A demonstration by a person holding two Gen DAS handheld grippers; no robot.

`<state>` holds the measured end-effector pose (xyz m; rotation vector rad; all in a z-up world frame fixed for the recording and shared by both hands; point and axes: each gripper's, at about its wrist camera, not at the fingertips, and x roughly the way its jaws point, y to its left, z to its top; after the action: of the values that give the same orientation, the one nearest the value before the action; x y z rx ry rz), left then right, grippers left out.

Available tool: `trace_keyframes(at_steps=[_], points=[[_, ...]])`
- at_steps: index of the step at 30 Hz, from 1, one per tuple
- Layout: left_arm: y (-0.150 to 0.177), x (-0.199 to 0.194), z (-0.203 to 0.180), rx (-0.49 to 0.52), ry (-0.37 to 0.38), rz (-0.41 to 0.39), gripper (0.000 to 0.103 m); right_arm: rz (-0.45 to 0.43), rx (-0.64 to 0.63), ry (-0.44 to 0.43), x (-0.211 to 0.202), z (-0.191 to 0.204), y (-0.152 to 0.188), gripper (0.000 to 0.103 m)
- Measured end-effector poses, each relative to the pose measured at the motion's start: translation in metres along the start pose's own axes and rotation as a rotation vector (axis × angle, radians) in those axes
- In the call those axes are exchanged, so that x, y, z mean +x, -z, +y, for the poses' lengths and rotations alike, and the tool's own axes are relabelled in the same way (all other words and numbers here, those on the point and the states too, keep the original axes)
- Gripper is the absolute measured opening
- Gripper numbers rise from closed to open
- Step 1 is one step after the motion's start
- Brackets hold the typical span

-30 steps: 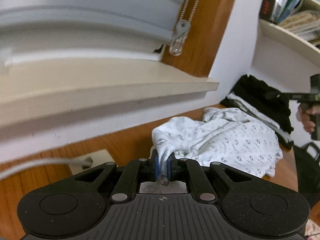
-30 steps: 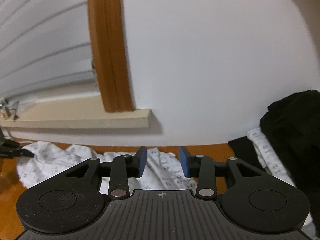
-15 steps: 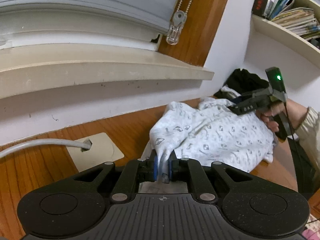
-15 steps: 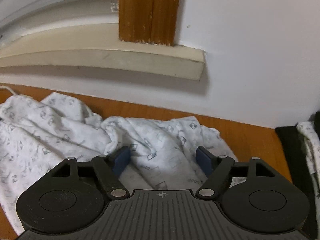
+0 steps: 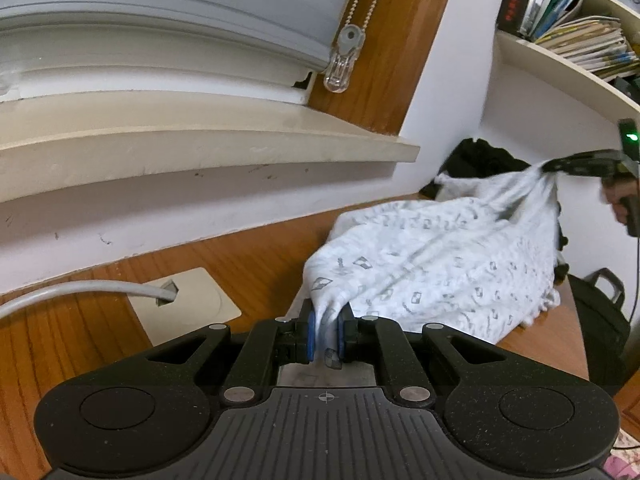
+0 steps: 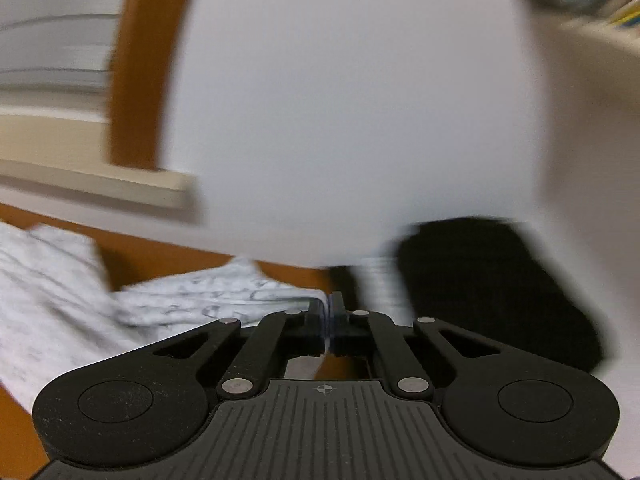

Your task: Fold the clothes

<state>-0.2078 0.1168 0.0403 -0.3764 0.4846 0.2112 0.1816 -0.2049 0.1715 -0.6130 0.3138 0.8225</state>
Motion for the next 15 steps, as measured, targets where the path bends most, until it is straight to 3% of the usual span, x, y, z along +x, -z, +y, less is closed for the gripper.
trace_keyframes(at_steps=[2, 4, 9, 13, 15], points=[[0.000, -0.001, -0.003, 0.000, 0.025, -0.006, 0.011, -0.033, -0.003, 0.090, -0.018, -0.018, 0.006, 0.003], [-0.001, -0.003, -0.006, 0.007, 0.032, -0.011, 0.011, -0.052, -0.002, 0.113, -0.026, -0.024, 0.012, 0.003], [-0.001, -0.006, -0.006, 0.004, 0.031, -0.013, 0.013, 0.068, 0.000, -0.088, 0.001, -0.009, 0.029, 0.008], [-0.002, -0.011, -0.007, 0.007, 0.041, -0.029, 0.016, 0.035, 0.057, -0.161, 0.016, 0.002, 0.033, 0.039], [-0.002, -0.011, -0.006, 0.008, 0.046, -0.024, 0.016, 0.009, 0.090, -0.190, 0.026, 0.008, 0.033, 0.040]])
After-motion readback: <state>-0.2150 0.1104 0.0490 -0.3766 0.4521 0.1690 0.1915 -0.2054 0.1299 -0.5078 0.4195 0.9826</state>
